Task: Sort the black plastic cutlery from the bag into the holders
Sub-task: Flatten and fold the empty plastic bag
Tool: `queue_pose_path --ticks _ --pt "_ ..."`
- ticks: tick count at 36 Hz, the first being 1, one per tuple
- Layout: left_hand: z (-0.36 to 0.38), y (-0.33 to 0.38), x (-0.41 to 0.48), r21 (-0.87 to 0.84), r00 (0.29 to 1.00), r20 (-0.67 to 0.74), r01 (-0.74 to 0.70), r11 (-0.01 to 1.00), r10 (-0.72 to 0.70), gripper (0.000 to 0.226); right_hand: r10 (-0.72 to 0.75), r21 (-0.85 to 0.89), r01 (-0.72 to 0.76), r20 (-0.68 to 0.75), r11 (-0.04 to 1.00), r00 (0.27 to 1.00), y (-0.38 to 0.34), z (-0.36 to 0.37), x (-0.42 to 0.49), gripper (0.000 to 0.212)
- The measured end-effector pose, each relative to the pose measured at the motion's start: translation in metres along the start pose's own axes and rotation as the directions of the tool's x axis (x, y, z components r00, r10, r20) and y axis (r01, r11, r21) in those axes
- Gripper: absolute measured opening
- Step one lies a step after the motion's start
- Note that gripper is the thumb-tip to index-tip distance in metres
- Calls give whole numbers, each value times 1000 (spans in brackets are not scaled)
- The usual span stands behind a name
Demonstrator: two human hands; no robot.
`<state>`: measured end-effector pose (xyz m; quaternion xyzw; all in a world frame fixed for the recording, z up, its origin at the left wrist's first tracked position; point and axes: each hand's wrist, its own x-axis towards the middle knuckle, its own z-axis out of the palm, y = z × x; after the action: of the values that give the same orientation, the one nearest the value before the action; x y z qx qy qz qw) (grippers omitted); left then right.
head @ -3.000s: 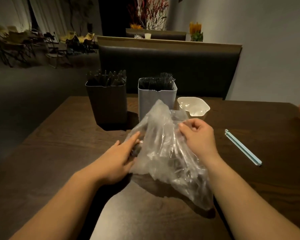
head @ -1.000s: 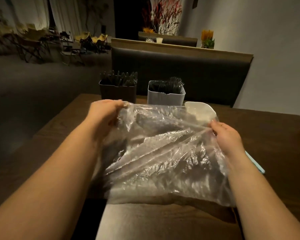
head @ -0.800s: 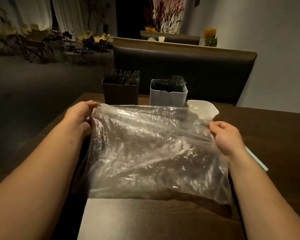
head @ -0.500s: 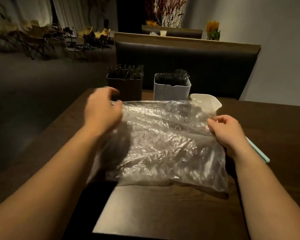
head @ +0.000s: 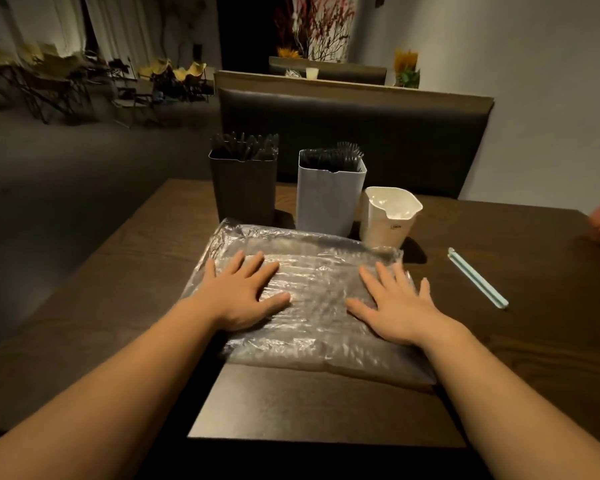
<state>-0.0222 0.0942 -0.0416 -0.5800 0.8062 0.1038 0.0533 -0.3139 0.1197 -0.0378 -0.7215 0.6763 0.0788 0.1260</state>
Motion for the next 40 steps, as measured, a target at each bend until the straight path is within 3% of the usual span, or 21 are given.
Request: queue_pose_path --ticks 4,8,10,14,18,22,25,27,34,40 --pt "-17 3 -1 -14 997 70 14 1000 -13 86 -13 -110 15 21 994 1000 -10 -21 0 91" --pt "-27 40 8 91 990 -135 46 995 -33 65 -77 -94 66 -123 993 989 -41 -57 0 70" --pt "-28 67 16 51 984 -170 51 997 -42 58 -57 -74 52 -68 996 996 -63 -72 0 60" --pt "-15 99 26 -51 987 -143 61 997 -68 59 -47 -183 82 189 980 981 -80 -95 -18 50" --pt "15 101 23 -80 988 -130 79 994 -89 65 -40 -207 50 56 977 998 -64 -117 -33 41" --pt "22 103 27 -80 985 -140 90 993 -101 67 32 -48 -43 -210 998 977 -80 -89 -7 60" --pt "23 103 28 -85 985 -133 96 992 -106 70 109 144 -67 -312 987 944 -87 -42 20 72" --pt "22 99 24 -139 980 -139 120 983 -140 66 156 205 -95 -302 974 941 -74 -17 31 71" --pt "20 86 16 -128 983 -154 80 988 -100 67 82 53 -75 -145 996 986 -45 1 41 74" --pt "10 56 12 -9 991 -70 110 994 -110 81 104 44 -97 -197 994 975 -19 1 38 86"
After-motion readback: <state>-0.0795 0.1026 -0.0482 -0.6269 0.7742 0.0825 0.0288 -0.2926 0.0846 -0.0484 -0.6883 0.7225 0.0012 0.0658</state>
